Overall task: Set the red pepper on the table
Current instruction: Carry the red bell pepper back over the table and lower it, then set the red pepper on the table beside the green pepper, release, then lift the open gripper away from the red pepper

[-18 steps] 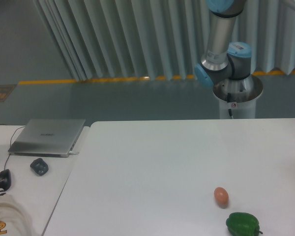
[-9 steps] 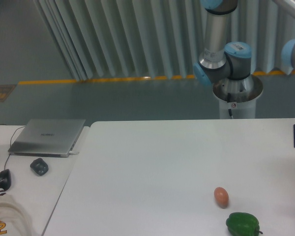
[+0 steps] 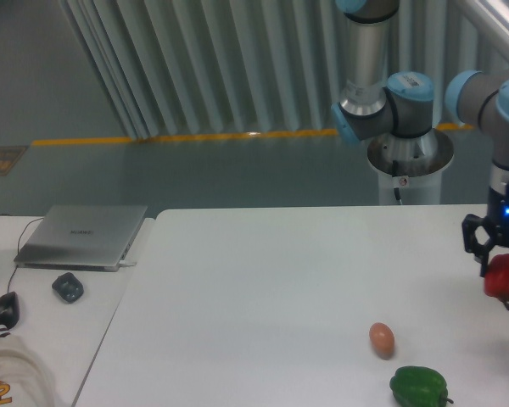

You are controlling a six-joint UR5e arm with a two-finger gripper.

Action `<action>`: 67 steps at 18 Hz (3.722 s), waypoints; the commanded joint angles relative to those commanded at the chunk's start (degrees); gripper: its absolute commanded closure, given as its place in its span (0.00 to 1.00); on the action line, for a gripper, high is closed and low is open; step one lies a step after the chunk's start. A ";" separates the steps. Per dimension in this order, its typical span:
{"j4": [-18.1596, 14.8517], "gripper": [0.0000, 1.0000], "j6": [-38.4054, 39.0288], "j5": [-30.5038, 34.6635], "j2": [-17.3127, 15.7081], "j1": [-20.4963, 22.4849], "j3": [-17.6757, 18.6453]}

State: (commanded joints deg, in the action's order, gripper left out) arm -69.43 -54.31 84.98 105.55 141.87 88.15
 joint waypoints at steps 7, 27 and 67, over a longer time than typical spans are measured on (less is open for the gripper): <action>-1.07 0.43 -3.54 6.84 3.07 -6.77 1.76; 9.84 0.36 8.69 20.22 7.56 -11.96 3.26; -6.42 0.00 -31.91 9.15 0.09 -5.02 -3.16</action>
State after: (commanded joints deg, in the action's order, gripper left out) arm -75.85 -86.21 94.14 105.65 136.84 84.99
